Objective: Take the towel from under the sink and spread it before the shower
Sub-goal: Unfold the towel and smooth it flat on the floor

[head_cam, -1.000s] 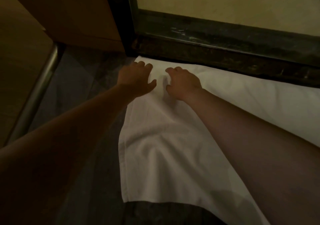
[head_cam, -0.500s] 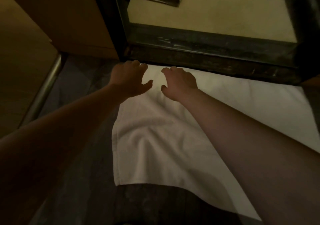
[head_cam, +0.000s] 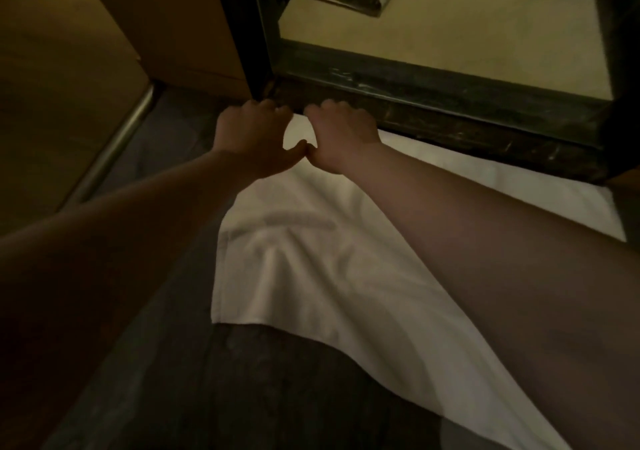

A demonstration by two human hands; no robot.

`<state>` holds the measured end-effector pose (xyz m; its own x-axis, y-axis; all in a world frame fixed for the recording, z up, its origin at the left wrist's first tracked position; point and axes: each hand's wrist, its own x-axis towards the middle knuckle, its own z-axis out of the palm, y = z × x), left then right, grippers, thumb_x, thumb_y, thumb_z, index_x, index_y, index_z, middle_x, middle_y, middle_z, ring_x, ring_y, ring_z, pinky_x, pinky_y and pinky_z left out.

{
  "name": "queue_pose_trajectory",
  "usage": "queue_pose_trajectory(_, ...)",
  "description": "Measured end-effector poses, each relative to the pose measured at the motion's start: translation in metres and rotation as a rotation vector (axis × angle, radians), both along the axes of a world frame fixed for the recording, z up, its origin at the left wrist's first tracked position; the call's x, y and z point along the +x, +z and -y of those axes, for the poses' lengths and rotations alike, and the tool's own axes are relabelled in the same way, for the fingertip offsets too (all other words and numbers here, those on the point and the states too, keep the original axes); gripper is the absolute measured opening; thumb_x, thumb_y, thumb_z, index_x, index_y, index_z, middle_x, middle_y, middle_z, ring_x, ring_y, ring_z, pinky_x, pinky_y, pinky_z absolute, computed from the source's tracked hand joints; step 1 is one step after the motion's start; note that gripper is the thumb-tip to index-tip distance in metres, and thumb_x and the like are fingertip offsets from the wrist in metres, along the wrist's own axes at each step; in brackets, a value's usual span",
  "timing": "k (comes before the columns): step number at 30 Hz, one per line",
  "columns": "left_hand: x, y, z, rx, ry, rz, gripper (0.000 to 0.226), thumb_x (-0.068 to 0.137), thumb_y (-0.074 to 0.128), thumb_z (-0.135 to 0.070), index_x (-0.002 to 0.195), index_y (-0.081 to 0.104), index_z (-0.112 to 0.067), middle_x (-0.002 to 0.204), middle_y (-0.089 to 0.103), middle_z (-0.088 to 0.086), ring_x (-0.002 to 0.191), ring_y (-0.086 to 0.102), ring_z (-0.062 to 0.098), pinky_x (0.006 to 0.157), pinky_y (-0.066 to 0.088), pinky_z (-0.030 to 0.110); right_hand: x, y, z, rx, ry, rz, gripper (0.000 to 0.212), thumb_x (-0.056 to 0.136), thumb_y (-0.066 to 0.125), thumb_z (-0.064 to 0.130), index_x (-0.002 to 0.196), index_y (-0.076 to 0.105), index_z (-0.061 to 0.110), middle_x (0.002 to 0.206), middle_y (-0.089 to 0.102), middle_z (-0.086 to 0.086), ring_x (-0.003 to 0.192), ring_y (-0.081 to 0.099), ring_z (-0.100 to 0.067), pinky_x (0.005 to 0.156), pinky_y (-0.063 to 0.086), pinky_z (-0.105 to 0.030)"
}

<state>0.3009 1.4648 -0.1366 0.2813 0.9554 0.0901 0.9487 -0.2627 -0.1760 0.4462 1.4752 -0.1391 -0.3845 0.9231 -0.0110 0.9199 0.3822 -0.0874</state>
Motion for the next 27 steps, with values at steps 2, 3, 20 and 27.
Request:
queue_pose_trajectory(2,-0.009,-0.009,0.013,-0.026,0.019,0.002,0.065,0.084,0.041,-0.068,0.125,0.051,-0.019,0.115,0.059,0.009,0.099,0.058,0.027,0.069,0.043,0.033,-0.003,-0.006,0.007,-0.024,0.038,0.000,0.057,0.086,0.057,0.044,0.134,0.042,0.017,0.128,0.050,-0.012,0.113,0.050,-0.031,0.077,0.037,-0.038)
queue_pose_trajectory(3,-0.015,-0.013,0.021,-0.033,0.029,0.005,0.064,0.084,0.041,-0.067,0.124,0.052,-0.019,0.114,0.059,0.009,0.098,0.058,0.027,0.068,0.042,0.032,-0.004,-0.010,0.012,-0.047,0.047,-0.005,0.056,0.086,0.056,0.044,0.134,0.041,0.018,0.129,0.049,-0.012,0.114,0.049,-0.031,0.079,0.038,-0.039)
queue_pose_trajectory(20,-0.059,-0.077,0.160,-0.282,0.144,0.107,0.060,0.081,0.040,-0.067,0.122,0.052,-0.026,0.113,0.060,0.000,0.099,0.059,0.021,0.075,0.045,0.033,-0.031,-0.072,0.141,-0.342,0.055,0.024,0.051,0.090,0.047,0.045,0.133,0.039,0.019,0.129,0.046,-0.009,0.115,0.046,-0.029,0.088,0.038,-0.040)
queue_pose_trajectory(27,-0.075,-0.102,0.182,-0.457,0.117,0.096,0.069,0.077,0.044,-0.073,0.129,0.047,-0.028,0.118,0.057,0.000,0.102,0.057,0.018,0.078,0.046,0.034,-0.062,-0.087,0.169,-0.364,0.056,-0.004,0.042,0.089,0.049,0.043,0.124,0.046,0.021,0.120,0.051,-0.006,0.103,0.050,-0.025,0.079,0.038,-0.038)
